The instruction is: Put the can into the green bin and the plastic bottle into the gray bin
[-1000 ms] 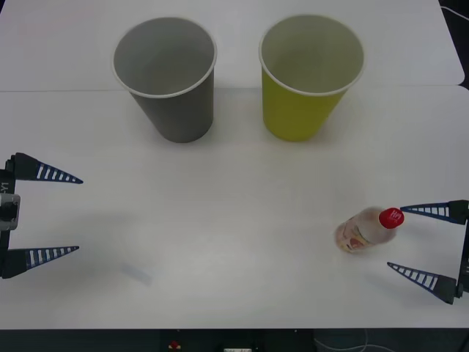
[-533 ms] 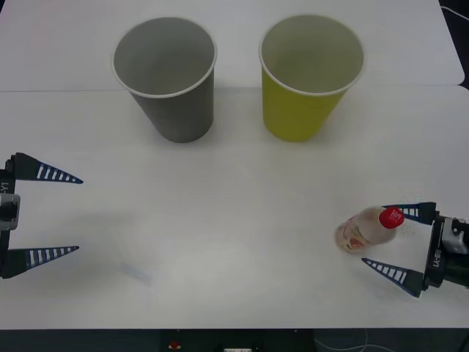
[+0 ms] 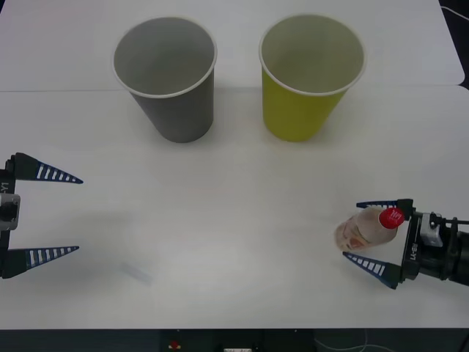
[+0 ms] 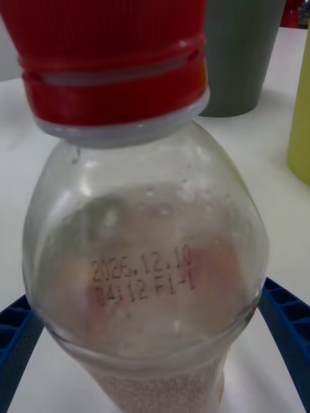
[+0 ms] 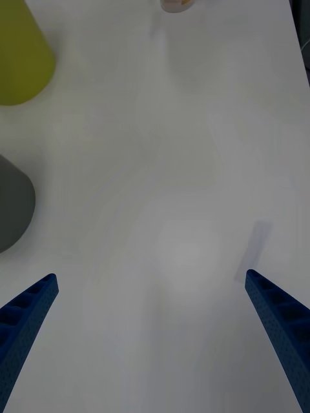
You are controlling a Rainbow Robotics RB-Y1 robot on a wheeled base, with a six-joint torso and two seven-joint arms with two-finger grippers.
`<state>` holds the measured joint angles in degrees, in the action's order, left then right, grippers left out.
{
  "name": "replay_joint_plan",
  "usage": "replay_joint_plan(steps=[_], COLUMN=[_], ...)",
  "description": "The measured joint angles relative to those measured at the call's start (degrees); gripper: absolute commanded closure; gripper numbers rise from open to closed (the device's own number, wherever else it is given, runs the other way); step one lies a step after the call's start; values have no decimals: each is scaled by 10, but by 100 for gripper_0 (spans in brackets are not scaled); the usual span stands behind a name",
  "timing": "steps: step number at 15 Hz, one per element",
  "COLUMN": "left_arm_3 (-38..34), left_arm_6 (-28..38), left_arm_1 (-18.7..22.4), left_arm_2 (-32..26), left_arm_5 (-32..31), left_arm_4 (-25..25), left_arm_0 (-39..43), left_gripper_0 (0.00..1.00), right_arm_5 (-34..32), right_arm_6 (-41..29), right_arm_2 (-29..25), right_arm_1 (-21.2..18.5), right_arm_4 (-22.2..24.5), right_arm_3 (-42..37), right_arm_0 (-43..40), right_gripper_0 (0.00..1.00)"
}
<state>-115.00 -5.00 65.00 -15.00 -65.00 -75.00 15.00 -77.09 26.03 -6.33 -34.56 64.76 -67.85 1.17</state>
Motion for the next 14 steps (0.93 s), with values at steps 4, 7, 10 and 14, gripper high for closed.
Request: replay_joint_plan(steps=[4,7,10,14], left_arm_3=[0,0,0,0], left_arm_6=[0,0,0,0], left_arm_1=[0,0,0,0], left_arm_2=[0,0,0,0], left_arm_5=[0,0,0,0], left_arm_4=[0,0,0,0], left_arm_0=[0,0,0,0], left_gripper_0=[0,0,0,0], right_arm_5=[0,0,-6,-19], right_arm_6=[3,5,6,-9], right_arm_2=[0,0,0,0], right_arm_1=[0,0,0,-15], right_arm_4=[0,1,1,1], right_arm_3=[0,1,0,-25], right_arm_0=[1,1,1,2], right_gripper_0=[100,100,100,100])
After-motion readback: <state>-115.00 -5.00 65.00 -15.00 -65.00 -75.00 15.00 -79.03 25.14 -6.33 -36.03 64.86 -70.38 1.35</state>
